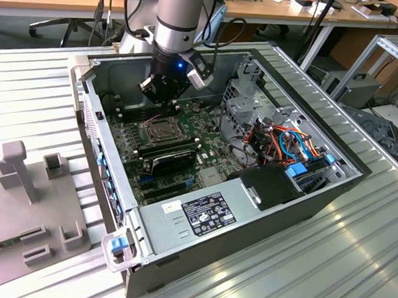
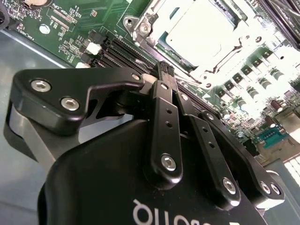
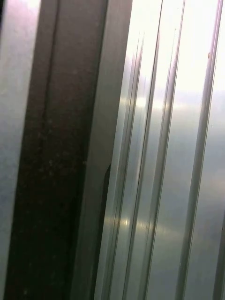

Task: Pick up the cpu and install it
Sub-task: 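Install the first cpu locking lever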

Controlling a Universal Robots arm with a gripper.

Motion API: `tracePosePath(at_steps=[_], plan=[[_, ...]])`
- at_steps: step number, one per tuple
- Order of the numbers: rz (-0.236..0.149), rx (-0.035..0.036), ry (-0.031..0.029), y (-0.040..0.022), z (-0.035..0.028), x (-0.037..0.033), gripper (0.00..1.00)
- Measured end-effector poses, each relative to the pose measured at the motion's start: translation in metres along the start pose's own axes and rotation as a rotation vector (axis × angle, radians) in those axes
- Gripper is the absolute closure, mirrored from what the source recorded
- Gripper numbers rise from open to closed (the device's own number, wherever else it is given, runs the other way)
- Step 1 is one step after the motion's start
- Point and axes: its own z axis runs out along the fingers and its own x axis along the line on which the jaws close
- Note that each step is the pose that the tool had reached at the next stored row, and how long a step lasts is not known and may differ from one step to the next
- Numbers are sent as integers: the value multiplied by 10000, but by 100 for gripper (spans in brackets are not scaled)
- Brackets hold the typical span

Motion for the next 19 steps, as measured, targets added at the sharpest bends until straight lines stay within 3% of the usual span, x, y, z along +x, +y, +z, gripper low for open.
tracePosePath(at_steps=[10,14,19], plan=[[0,0,2,-6,78,-55,89],[-1,-1,7,-10,144,-99,89],[0,-4,6,-11,179,-100,89]])
